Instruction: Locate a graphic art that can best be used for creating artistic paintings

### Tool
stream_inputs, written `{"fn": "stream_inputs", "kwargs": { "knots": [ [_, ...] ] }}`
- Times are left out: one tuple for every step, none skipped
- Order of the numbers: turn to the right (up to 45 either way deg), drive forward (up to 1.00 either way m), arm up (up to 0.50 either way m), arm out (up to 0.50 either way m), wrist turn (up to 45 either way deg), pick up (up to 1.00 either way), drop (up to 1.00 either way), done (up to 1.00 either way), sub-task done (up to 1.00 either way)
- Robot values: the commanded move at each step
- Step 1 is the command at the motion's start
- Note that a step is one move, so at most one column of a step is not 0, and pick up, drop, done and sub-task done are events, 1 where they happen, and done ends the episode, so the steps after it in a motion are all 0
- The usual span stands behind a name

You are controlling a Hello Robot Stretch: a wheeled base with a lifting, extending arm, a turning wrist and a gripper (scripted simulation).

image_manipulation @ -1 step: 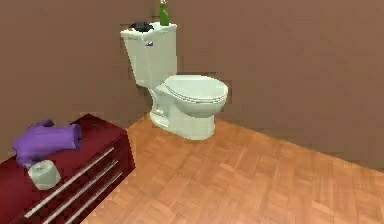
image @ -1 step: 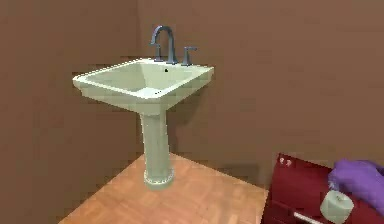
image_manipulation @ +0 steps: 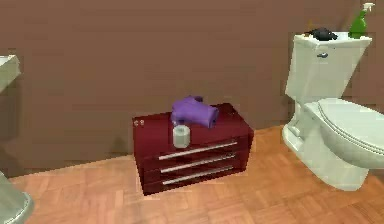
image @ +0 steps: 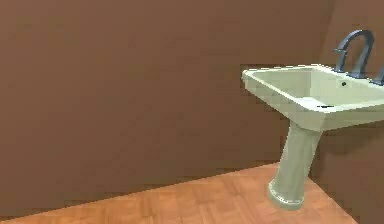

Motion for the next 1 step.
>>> {"fn": "stream_inputs", "kwargs": {
  "knots": [
    [-45.0,0.0,0.0,0.0,0.0,0.0,0.0,0.0,0.0]
  ]
}}
